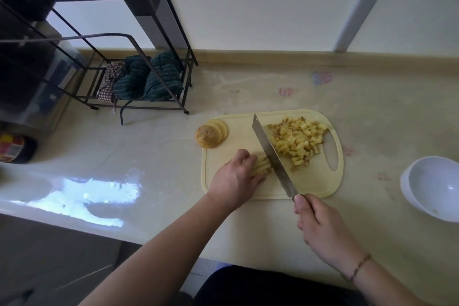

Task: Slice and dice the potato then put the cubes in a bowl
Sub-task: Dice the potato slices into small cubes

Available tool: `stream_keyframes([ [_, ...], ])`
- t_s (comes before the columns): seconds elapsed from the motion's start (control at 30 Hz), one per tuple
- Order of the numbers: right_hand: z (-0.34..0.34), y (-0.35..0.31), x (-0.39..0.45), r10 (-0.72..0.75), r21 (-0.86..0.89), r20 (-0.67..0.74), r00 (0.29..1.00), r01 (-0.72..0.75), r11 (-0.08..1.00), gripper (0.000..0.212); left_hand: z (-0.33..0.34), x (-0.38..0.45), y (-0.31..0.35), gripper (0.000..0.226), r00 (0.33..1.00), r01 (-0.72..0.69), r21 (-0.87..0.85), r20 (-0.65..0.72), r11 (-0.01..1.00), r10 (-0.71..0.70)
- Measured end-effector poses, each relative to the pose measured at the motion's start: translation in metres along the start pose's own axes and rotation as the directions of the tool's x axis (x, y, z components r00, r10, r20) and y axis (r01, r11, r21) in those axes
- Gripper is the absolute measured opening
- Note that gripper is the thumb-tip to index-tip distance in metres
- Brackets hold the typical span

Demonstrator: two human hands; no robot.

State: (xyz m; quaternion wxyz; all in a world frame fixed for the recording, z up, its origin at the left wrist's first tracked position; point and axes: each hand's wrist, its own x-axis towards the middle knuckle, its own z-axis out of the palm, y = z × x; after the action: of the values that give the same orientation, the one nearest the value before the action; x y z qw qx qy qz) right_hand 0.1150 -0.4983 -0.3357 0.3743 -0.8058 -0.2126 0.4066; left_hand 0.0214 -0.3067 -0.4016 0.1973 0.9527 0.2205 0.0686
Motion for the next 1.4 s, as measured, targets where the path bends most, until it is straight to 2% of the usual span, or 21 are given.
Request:
stream_keyframes([
  [0.1,-0.003,0.001,-0.002,-0.016,-0.013,-0.020,1.000,0.016,1.000,0.051,-0.005,0.000,0.000,0.057,0.999,0.023,0.084,0.032,0.996,-0.026],
  [0.17,-0.002,0.000,-0.005,-0.024,0.008,-0.036,0.999,0.024,1.000,0.049,-0.008,0.002,-0.001,0.058,0.999,-0.044,0.167,-0.016,0.985,0.047],
  [0.3,0.003,-0.003,-0.012,-0.033,0.019,-0.026,0.999,0.034,0.999,0.046,0.003,0.005,-0.011,0.030,0.953,-0.277,0.041,-0.119,0.960,0.280],
  [0.4,0.004,-0.005,-0.015,-0.071,-0.044,-0.018,0.997,0.071,0.997,0.047,0.011,0.009,-0.014,0.013,0.928,-0.357,-0.031,-0.128,0.934,0.351],
  [0.57,0.005,0.000,-0.023,-0.101,-0.104,-0.027,0.995,0.097,0.990,0.037,0.016,0.012,-0.015,0.009,0.920,-0.368,-0.084,-0.176,0.926,0.350],
  [0.8,0.007,0.014,-0.033,-0.054,-0.220,-0.015,0.998,0.050,0.974,0.042,0.023,0.012,-0.014,0.005,0.917,-0.358,-0.147,-0.241,0.922,0.317],
  [1.0,0.012,-0.003,0.005,-0.150,-0.252,0.000,0.989,0.145,0.957,0.043,0.025,0.013,-0.016,0.009,0.916,-0.350,-0.198,-0.276,0.916,0.290],
  [1.23,-0.009,-0.004,0.014,-0.093,-0.175,-0.047,0.995,0.084,0.981,0.042,0.025,0.011,-0.011,0.008,0.914,-0.330,-0.167,-0.304,0.929,0.270],
  [1.4,-0.005,-0.002,0.007,-0.112,-0.156,-0.019,0.993,0.108,0.982,0.043,0.023,0.009,-0.011,0.010,0.922,-0.306,-0.172,-0.300,0.936,0.246],
])
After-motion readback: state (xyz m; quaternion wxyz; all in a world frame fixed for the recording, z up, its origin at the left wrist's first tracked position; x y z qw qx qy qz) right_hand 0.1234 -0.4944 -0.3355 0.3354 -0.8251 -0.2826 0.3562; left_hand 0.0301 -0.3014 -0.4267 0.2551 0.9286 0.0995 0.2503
